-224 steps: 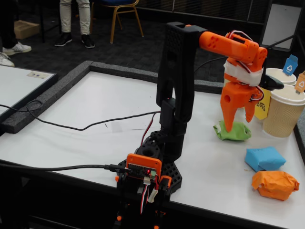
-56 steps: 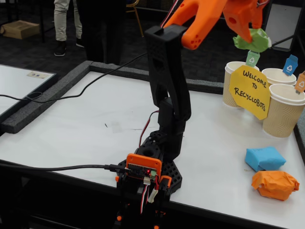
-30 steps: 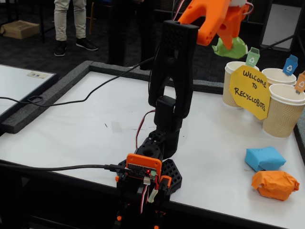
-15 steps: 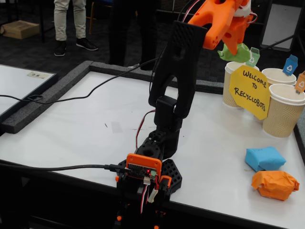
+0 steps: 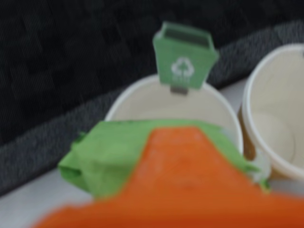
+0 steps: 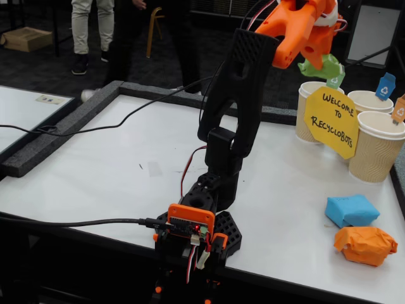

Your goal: Sort rubbish by color.

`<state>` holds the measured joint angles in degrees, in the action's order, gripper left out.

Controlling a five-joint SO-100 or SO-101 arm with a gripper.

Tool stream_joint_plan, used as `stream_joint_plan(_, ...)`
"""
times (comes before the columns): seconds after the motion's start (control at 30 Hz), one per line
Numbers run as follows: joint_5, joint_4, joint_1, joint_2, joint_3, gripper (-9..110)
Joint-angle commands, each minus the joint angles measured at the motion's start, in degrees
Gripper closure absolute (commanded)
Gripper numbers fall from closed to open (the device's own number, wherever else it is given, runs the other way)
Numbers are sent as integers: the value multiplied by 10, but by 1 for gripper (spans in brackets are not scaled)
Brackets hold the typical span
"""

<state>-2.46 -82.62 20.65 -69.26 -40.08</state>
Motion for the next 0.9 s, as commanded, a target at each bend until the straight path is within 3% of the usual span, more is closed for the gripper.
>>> stream_joint_plan(0.0, -8, 36, 19, -26, 42, 87)
stream_joint_plan(0.3, -8, 14, 23, -25, 12, 86)
stream_joint_plan(0.43, -8, 3, 25, -26, 12, 92)
stream_joint_plan(0.6, -8, -32, 28, -28, 15, 87)
stream_joint_plan(0.77, -8, -46, 33, -28, 14, 101)
stream_joint_plan(0.87, -5, -48, 33, -28, 12, 101)
